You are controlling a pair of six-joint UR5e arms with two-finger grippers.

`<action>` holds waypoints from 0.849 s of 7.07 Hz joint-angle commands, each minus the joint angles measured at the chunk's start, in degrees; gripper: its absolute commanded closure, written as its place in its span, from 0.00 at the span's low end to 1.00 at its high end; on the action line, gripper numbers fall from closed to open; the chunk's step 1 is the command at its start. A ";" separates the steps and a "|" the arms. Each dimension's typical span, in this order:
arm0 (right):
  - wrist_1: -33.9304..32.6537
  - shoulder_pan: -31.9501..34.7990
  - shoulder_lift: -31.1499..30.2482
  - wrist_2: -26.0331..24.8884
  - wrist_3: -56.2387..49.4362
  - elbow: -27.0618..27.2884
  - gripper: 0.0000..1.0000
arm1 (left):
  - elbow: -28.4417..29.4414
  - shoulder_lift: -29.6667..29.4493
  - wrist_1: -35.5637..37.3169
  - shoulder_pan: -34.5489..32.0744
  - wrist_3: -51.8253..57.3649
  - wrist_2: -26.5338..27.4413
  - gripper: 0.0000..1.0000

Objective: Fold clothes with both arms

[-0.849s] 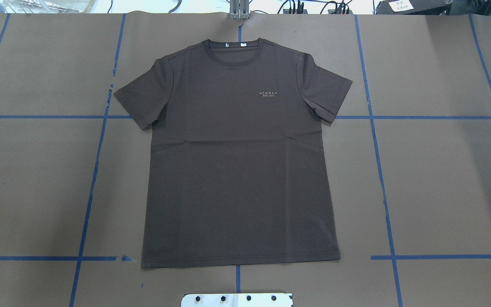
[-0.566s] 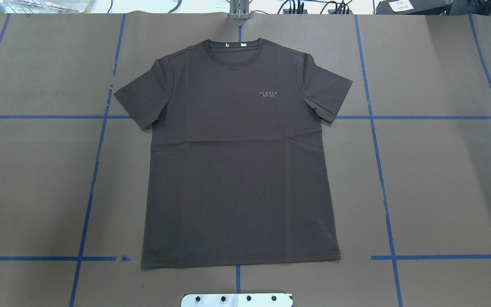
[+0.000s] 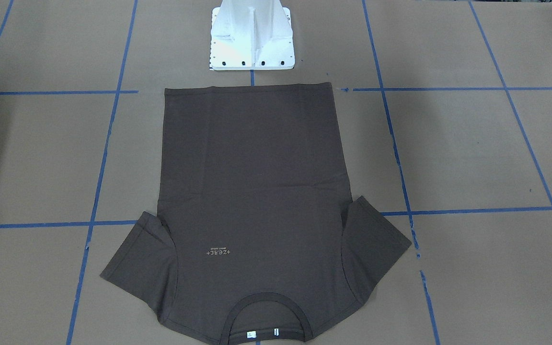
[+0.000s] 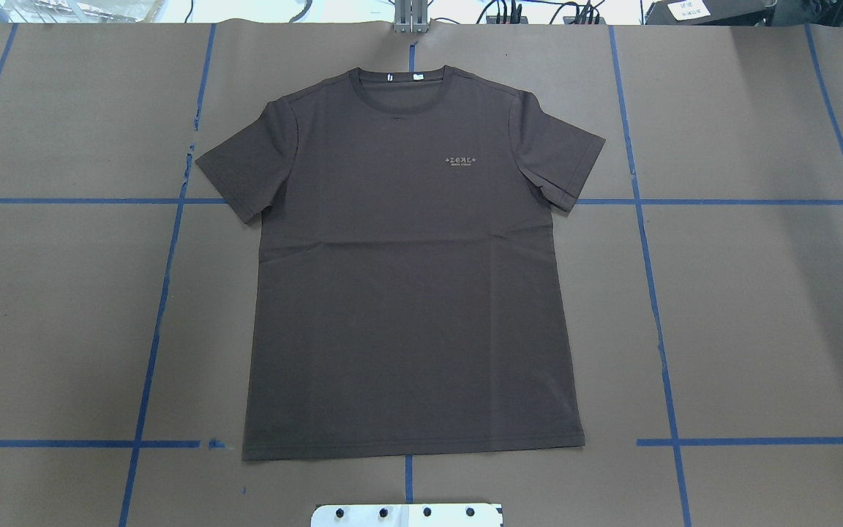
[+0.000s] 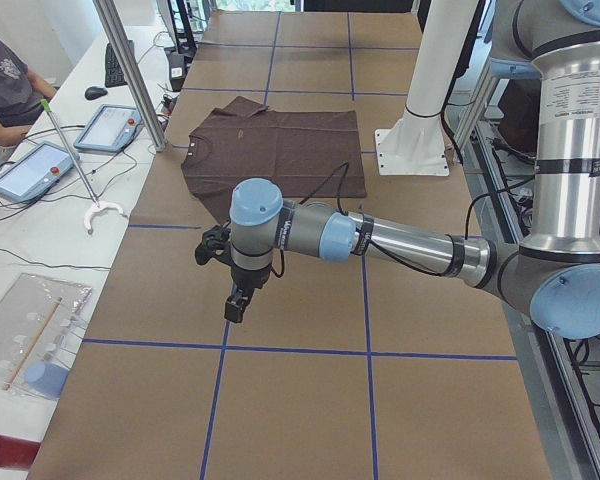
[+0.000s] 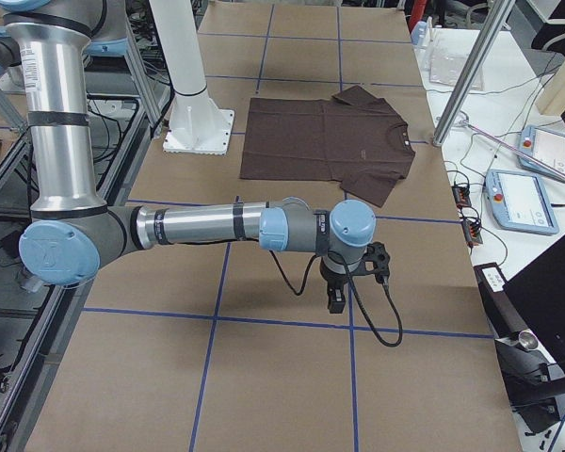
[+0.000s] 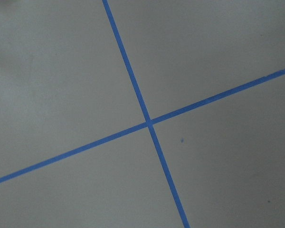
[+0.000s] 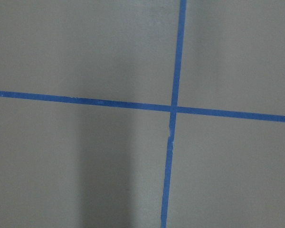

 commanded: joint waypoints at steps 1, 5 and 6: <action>10.65 -6.97 9.24 -0.90 9.25 -8.16 0.00 | 0.59 -2.82 -0.46 0.18 -5.81 -7.43 0.00; 20.90 -16.73 20.61 -0.99 22.52 -17.96 0.00 | -3.25 -3.81 -3.17 1.94 -12.69 -8.17 0.00; 20.99 -19.36 23.85 -2.21 25.22 -19.45 0.00 | -2.49 -3.02 -6.58 1.94 -12.43 -7.99 0.00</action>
